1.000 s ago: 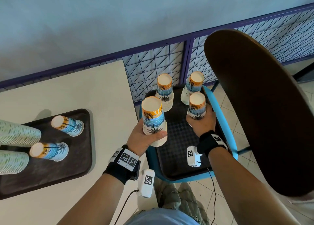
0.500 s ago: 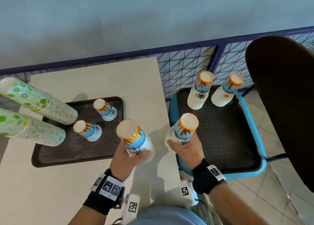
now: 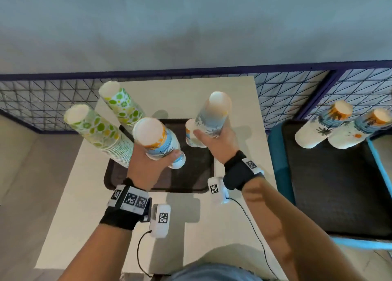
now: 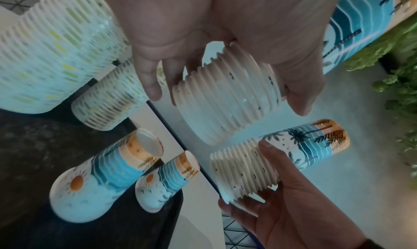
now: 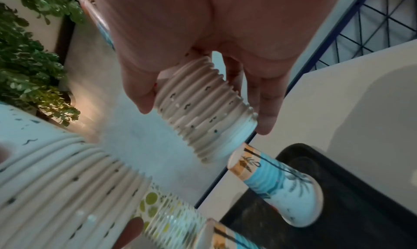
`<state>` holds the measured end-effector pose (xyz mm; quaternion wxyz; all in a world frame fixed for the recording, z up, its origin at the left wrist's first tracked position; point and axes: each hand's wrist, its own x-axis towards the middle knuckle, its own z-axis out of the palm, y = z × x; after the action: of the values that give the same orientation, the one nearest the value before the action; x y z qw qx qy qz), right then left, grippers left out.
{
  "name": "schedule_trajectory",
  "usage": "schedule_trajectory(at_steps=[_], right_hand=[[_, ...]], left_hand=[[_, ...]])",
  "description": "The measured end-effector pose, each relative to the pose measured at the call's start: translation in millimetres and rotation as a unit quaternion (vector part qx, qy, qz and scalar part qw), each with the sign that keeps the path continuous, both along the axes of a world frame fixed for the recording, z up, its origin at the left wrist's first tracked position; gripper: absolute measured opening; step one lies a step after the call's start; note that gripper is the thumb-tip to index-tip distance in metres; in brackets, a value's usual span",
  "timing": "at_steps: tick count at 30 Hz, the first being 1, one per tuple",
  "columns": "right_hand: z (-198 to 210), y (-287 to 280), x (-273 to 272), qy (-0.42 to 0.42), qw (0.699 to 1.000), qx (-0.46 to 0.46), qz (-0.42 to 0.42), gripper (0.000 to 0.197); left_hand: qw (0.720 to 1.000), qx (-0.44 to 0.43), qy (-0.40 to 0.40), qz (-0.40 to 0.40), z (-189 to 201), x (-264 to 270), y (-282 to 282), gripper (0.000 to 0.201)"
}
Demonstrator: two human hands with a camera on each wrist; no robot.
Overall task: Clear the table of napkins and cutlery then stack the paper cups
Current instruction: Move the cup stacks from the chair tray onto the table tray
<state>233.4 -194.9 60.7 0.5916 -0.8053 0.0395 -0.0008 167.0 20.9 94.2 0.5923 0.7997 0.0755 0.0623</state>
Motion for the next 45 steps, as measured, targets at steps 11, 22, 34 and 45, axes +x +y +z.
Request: schedule_trajectory(at_steps=[11,22,34,45], right_hand=[[-30.1,49.1,63.0,0.045,0.995,-0.081,-0.035,0.072],[-84.8,61.8,63.6,0.123,0.979,-0.16,0.009,0.08],[-75.2,28.9,30.7,0.104,0.991,-0.078,0.018,0.101],[-65.6,-157.4,-100.3,0.072,0.985,-0.021,-0.157,0.069]], left_hand=[[0.995,-0.021,0.074,-0.055,-63.2,55.8,17.2,0.09],[0.979,-0.03,0.192,-0.061,-129.4,47.4,28.8,0.1],[0.978,-0.003,0.208,0.002,-121.2,18.9,14.6,0.121],[0.971,0.024,0.236,-0.032,-107.7,-84.8,-43.5,0.047]])
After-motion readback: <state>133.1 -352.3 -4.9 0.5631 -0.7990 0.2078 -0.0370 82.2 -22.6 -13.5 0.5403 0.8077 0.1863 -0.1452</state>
